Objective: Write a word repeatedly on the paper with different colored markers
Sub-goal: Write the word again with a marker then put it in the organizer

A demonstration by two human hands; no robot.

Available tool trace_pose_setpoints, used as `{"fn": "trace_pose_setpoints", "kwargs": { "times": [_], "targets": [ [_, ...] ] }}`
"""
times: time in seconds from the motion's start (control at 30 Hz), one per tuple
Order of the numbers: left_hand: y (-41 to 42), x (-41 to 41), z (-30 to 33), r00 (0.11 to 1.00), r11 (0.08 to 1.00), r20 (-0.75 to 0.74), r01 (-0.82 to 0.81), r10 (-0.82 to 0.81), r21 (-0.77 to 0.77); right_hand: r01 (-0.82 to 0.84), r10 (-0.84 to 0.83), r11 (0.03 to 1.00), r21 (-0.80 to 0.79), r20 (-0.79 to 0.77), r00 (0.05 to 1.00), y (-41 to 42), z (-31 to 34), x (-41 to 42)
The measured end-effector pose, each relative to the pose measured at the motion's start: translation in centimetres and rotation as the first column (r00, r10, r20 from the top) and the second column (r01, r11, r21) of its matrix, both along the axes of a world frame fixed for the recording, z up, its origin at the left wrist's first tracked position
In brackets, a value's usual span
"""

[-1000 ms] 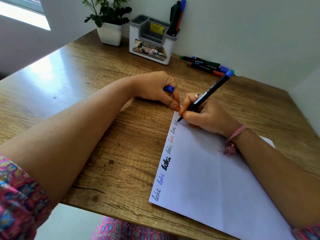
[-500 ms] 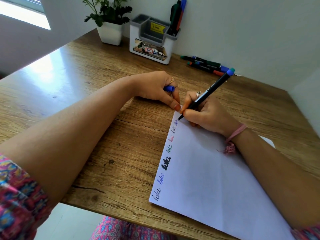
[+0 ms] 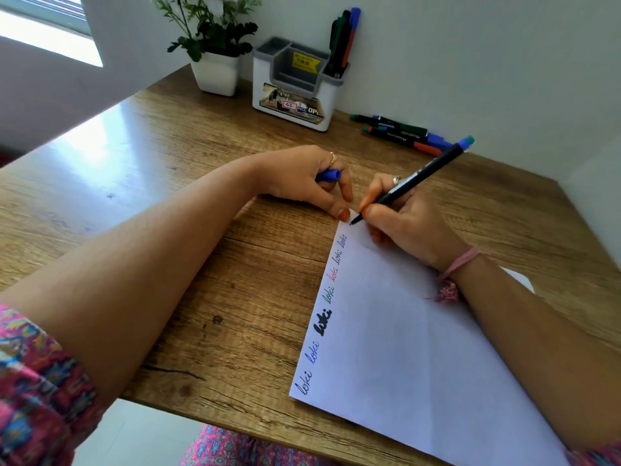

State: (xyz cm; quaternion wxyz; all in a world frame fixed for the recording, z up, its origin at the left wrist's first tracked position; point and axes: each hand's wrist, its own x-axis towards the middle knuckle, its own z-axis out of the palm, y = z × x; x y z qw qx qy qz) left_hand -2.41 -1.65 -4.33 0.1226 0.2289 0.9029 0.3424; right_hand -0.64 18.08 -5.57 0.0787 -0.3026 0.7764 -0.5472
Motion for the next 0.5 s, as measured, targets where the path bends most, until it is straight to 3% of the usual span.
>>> {"fn": "trace_pose_setpoints", "kwargs": {
  "times": [0.07,0.13,0.3,0.4,0.5],
  "targets": [
    [-0.1,0.1,0.1,0.998,0.997,0.021,-0.052,0.051,0.058,0.128,-0.120,0.983,-0.132,0.070,0.990,0.0,0.0,-0.4],
    [-0.3,0.2,0.2,0.989,0.971,0.125,-0.110,0.084,0.211,0.223,-0.184,0.948,-0.228,0.180,0.966,0.0,0.0,-0.8],
    [-1.1,0.0,0.1,0.970,0.908,0.207,-0.198,0.127,0.369,0.169,0.021,0.886,-0.432,0.400,0.916,0.4,0.4,-1.0],
    [-1.3,0.0,0.0,0.982,0.919,0.134,-0.173,0.133,0.355,0.136,0.067,0.887,-0.442,0.412,0.909,0.5,0.6,-1.0],
    [-1.5,0.1,0.0,0.990,0.932,0.067,-0.140,0.125,0.335,0.195,-0.029,0.901,-0.388,0.393,0.919,0.5,0.6,-0.8]
  ]
}}
